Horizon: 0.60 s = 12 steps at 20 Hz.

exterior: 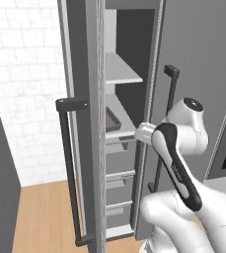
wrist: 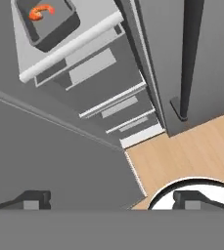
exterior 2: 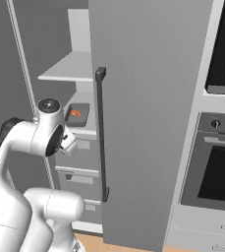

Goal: Take the meat container that has the shrimp and place it on the second highest rack of the freezer. Then take the vegetable container that has the lemon and cucumber and place it on the highest rack of the freezer.

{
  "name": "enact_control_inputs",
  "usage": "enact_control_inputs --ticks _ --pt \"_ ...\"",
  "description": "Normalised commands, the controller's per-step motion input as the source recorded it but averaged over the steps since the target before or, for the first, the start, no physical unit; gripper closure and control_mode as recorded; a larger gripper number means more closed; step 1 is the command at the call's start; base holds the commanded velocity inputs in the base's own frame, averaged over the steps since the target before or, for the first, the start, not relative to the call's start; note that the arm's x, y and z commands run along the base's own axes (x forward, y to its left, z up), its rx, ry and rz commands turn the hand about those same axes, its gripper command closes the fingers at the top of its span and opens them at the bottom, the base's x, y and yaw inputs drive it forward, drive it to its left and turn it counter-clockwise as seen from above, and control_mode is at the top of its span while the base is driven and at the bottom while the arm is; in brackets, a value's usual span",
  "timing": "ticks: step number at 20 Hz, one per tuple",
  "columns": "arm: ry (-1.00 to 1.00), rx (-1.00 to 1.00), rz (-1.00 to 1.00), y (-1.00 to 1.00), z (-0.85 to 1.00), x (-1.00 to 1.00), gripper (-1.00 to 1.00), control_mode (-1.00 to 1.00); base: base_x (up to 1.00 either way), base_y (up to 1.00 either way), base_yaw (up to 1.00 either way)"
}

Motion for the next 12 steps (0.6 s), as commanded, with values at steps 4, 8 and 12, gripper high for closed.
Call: enact_control_inputs --ticks 4,8,12 --pt "-0.17 -0.12 0.45 -0.16 0.72 -0.94 -1.00 -1.00 0.00 0.00 0.00" --pt "-0.15 -0.16 0.28 -0.13 0.79 -0.73 -1.00 -1.00 0.00 0.00 0.00" --pt "-0.08 -0.29 0.12 -0.11 0.89 -0.66 -1.00 -1.00 0.00 0.00 0.00"
